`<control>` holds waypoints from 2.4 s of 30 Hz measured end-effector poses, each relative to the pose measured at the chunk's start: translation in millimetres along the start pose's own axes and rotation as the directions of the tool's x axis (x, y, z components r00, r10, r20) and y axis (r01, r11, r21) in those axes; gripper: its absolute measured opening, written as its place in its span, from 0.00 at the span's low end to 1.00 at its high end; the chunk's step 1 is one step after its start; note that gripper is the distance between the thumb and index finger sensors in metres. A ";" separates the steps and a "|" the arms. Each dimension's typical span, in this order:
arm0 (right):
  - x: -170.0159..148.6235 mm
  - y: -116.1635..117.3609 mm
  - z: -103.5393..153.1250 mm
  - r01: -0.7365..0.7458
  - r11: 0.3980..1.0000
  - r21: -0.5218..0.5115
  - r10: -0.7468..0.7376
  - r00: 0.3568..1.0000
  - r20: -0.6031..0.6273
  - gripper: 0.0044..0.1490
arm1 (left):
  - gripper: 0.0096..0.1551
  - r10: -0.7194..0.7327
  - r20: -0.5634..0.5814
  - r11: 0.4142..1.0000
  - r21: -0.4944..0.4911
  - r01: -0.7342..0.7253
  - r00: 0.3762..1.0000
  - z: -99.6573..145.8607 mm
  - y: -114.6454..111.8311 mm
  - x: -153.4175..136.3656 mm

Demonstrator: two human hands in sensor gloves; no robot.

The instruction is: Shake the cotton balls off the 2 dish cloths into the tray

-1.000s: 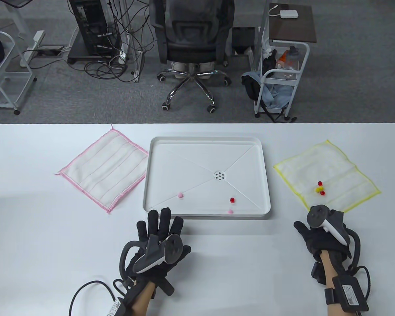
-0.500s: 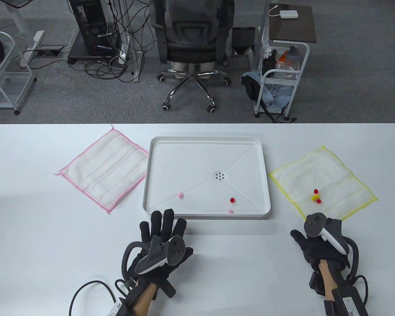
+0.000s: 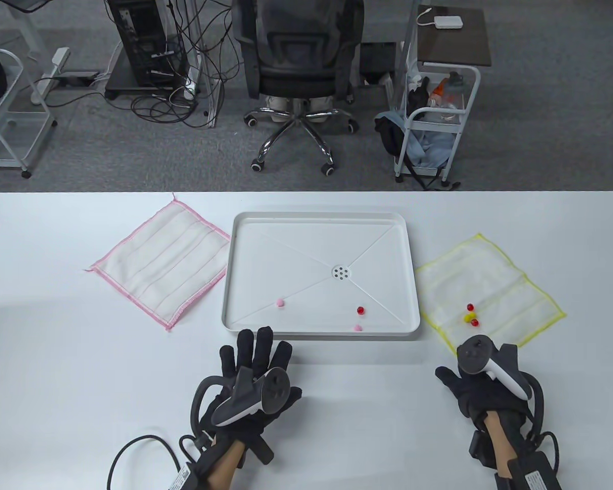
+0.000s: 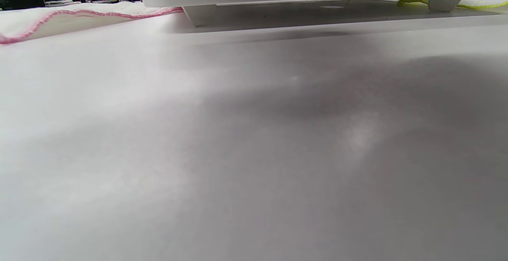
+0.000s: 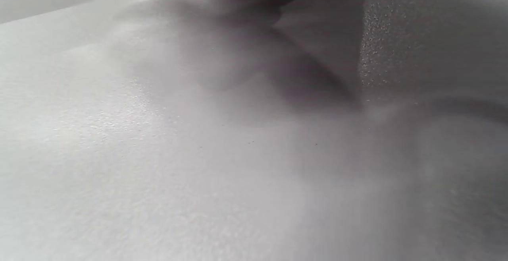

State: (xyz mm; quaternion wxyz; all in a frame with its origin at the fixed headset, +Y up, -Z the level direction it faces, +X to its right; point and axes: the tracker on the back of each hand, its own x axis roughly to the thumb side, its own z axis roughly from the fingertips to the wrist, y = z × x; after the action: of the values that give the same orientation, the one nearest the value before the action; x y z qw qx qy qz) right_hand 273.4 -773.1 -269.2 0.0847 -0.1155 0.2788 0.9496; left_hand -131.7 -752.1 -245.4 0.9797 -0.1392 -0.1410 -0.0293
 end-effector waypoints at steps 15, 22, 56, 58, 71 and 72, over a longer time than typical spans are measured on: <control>20.1 1.3 14.0 -0.074 0.997 -0.034 0.076 0.996 0.037 0.47 | 0.49 -0.004 0.008 1.000 -0.014 0.005 1.000 -0.1 -1.0 2.3; 24.4 0.0 18.9 -0.088 0.995 -0.050 0.090 0.995 0.047 0.45 | 0.49 0.002 0.012 1.000 -0.017 -0.002 1.000 -0.3 -1.3 1.9; 56.6 3.0 45.0 -0.202 0.974 -0.104 0.216 0.965 0.147 0.39 | 0.49 -0.003 0.014 0.999 -0.038 0.004 1.000 -1.6 -2.1 2.1; 60.4 4.2 47.2 -0.214 0.971 -0.109 0.229 0.960 0.159 0.39 | 0.49 -0.004 0.016 0.999 -0.037 0.005 1.000 -1.8 -2.1 2.3; 80.7 14.0 59.8 -0.258 0.959 -0.116 0.279 0.927 0.252 0.39 | 0.49 0.000 0.018 0.999 -0.034 0.001 1.000 -2.2 -2.4 2.5; 82.5 15.0 60.6 -0.259 0.959 -0.114 0.281 0.924 0.260 0.39 | 0.49 0.000 0.019 0.999 -0.034 0.001 1.000 -2.2 -2.4 2.5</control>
State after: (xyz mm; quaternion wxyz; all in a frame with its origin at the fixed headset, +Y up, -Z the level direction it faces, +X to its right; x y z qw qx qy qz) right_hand 180.5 -744.4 -234.0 -0.0138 0.0530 0.2408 0.9690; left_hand -129.0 -755.1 -246.1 0.9758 -0.1561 -0.1497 -0.0306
